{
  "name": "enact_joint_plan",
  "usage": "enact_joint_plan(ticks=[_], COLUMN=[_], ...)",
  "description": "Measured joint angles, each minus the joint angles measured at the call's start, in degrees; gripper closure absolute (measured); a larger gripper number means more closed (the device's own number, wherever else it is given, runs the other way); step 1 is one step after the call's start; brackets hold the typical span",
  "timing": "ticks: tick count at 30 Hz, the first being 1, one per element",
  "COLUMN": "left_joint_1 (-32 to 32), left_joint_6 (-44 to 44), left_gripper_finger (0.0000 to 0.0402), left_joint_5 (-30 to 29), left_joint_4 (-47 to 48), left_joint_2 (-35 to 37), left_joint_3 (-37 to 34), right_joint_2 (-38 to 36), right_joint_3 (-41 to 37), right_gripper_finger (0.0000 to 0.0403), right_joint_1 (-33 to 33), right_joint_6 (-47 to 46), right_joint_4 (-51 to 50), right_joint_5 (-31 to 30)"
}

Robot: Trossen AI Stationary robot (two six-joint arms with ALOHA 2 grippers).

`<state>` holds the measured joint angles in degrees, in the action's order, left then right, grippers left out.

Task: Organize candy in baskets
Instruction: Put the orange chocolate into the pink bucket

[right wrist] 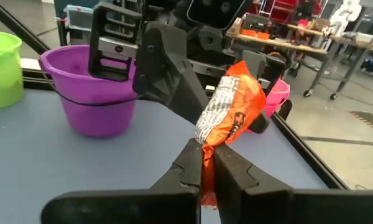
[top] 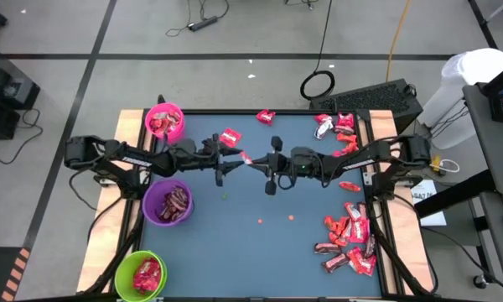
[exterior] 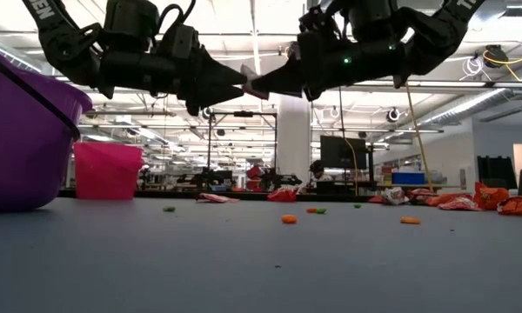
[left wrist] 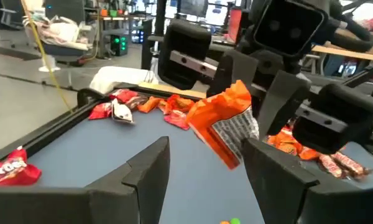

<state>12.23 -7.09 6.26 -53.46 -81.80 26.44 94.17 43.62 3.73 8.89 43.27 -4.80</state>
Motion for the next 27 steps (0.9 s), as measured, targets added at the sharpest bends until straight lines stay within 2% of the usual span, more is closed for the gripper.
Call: enact_joint_plan(ticks=[7,11,17,22,27], left_joint_1=[0.0,-0.1,-0.2,-0.2,-0.2], left_joint_6=[0.0,0.7,3.3,3.5,3.5], left_gripper_finger=[0.0197,0.0203,0.0273,0.0344,0.0372], left_joint_5=[11.6,12.5,12.5,11.0,10.2], left_joint_4=[-1.6,-1.9,-1.9,-1.6,-1.3], left_joint_2=[0.0,0.0,0.0,0.0,0.0], left_joint_3=[0.0,0.0,0.1,0.1,0.1], right_joint_2=[2.4,2.4,2.4,2.4,1.6], right_joint_3=[0.0,0.0,0.0,0.0,0.0], right_gripper_finger=[0.0392,0.0391,0.0368,0.032,0.0267], right_joint_1=[-0.2,-0.1,-0.1,0.0,0.0], right_joint_6=[2.0,2.3,1.4,0.6,-0.5], right_joint_4=[3.8,4.8,6.0,6.0,4.4], right_joint_5=[1.1,0.8,0.6,-0.1,-0.3])
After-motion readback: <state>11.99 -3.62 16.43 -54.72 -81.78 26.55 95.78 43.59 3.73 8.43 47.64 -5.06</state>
